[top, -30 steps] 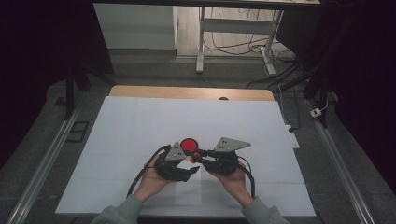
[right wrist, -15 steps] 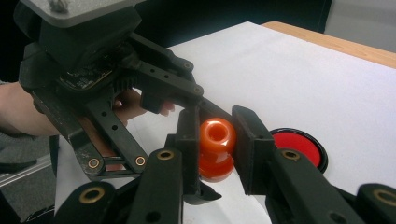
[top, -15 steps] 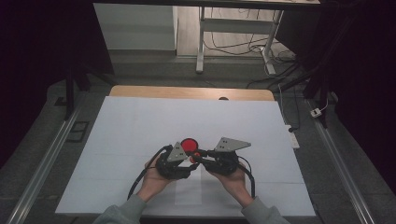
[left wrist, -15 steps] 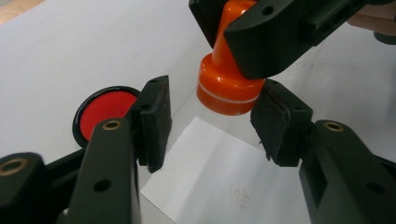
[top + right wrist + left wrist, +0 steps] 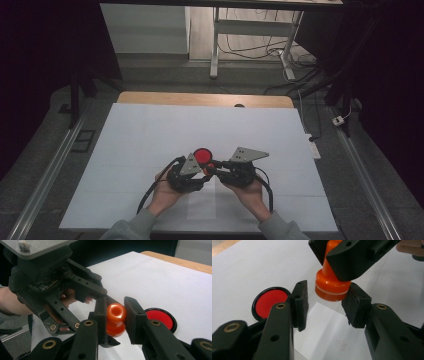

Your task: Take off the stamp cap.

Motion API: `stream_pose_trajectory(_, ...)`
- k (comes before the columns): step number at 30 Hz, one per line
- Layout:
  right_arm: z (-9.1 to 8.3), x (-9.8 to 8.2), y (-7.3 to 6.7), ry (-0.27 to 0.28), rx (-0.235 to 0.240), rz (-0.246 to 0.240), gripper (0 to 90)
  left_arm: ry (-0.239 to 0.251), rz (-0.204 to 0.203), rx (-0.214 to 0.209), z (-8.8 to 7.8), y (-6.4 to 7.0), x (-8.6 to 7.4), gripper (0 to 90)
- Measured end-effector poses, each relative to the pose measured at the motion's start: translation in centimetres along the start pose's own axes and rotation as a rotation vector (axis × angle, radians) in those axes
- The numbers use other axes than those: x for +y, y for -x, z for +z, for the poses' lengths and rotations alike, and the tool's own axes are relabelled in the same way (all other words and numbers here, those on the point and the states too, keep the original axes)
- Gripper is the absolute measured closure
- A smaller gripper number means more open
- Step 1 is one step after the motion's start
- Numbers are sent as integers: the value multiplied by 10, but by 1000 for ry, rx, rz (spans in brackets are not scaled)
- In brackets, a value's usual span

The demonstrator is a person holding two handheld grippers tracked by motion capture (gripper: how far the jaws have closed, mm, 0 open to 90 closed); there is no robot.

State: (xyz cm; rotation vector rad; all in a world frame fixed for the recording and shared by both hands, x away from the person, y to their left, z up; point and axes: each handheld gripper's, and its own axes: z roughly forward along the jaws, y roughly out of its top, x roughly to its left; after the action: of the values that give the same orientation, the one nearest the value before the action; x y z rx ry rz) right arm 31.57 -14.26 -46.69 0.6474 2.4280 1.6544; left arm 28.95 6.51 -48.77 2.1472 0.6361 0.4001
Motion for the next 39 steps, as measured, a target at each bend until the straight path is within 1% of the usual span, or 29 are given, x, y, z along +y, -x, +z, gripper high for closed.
stream_pose_trajectory(11,1,-1,0,0,-5,-5,721,-2,8,-12,0,1,0,637)
stream_pose_trajectory(17,1,-1,0,-4,-3,-3,721,-11,15,-15,0,1,0,648)
stream_pose_trajectory(26,2,-2,-1,-2,-6,-6,721,-14,19,-5,1,2,-2,654)
stream_pose_trajectory(33,2,-2,-3,-9,-15,-29,722,-11,12,-14,2,2,-3,655)
stream_pose_trajectory(37,3,-2,-5,-12,-30,-51,723,-10,15,-9,2,2,-3,656)
stream_pose_trajectory(39,3,-2,-5,-10,-33,-53,724,-10,21,-1,2,3,-3,656)
